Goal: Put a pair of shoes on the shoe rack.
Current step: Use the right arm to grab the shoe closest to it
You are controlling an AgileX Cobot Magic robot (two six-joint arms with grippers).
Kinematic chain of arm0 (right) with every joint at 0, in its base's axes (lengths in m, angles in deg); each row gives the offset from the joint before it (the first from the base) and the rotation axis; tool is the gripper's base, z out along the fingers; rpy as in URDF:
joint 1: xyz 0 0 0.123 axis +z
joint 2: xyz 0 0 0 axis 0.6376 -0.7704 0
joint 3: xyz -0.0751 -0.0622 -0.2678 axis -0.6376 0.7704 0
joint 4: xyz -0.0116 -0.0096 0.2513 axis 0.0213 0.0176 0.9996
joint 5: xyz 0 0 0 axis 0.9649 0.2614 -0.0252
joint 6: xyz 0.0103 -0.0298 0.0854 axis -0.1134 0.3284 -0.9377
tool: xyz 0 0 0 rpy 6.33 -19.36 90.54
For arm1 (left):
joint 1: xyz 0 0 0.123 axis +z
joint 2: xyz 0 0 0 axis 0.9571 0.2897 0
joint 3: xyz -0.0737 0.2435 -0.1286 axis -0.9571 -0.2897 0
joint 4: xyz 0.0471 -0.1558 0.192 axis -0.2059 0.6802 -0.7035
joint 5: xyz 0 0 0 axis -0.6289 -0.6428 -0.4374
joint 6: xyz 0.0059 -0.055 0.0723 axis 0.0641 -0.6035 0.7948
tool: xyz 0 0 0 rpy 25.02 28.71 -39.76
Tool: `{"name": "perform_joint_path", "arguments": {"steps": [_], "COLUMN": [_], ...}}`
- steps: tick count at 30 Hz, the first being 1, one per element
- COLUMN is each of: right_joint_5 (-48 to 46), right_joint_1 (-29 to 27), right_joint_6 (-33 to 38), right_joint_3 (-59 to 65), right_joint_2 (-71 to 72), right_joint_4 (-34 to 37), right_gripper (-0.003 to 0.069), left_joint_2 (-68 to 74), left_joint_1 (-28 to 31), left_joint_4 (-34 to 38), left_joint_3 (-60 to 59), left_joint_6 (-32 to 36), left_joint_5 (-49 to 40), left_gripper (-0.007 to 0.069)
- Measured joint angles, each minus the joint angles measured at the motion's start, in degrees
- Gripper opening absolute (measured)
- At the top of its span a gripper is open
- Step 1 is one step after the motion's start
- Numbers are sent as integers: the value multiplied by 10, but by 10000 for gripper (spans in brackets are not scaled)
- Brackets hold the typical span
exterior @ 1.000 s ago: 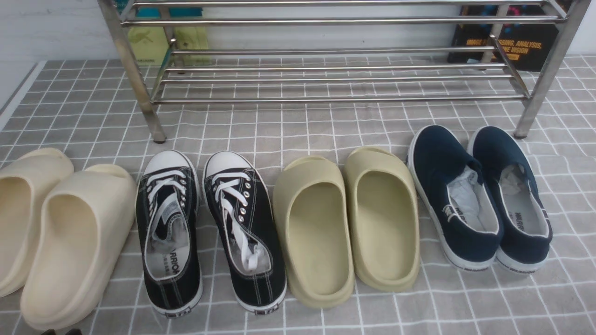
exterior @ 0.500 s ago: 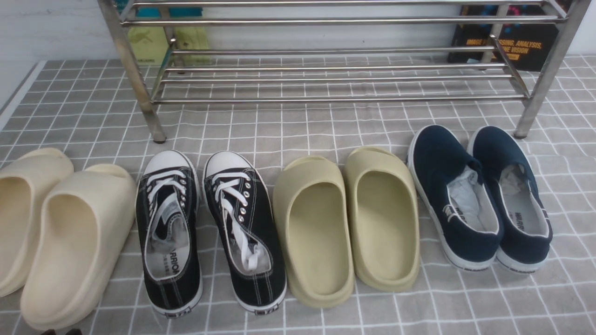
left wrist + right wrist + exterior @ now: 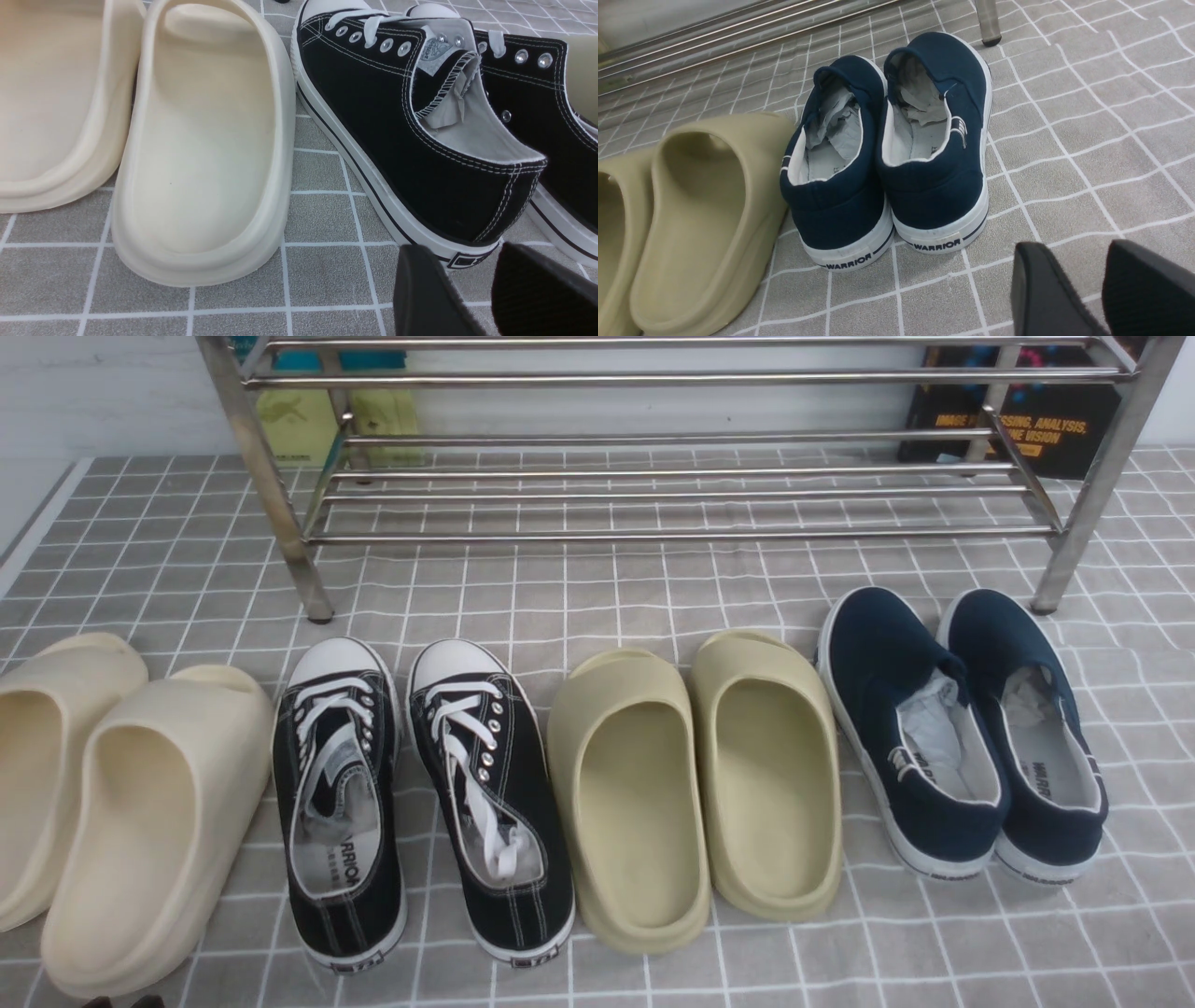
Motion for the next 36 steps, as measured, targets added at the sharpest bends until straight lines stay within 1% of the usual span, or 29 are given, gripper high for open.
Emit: {"name": "perform_joint_path", "arguments": {"steps": [14,32,36], "right_joint_5": [-37,-40,-23], "right_joint_1": [0,0,0], "right_joint_6": [0,0,0], "right_joint_3": [-5,-5,-4], "right_joint_2": [0,0,0], "right_joint_4": [-5,-6,-6], "right_gripper": [239,239,239], "left_joint_2": [0,0,0], "left_joint_1": [0,0,0], "left_joint_4": [0,0,0], "left_joint_3": [0,0,0], "left_joint_6": [0,0,0], "left_joint_5": [0,0,0], "left_gripper": [239,239,239]}}
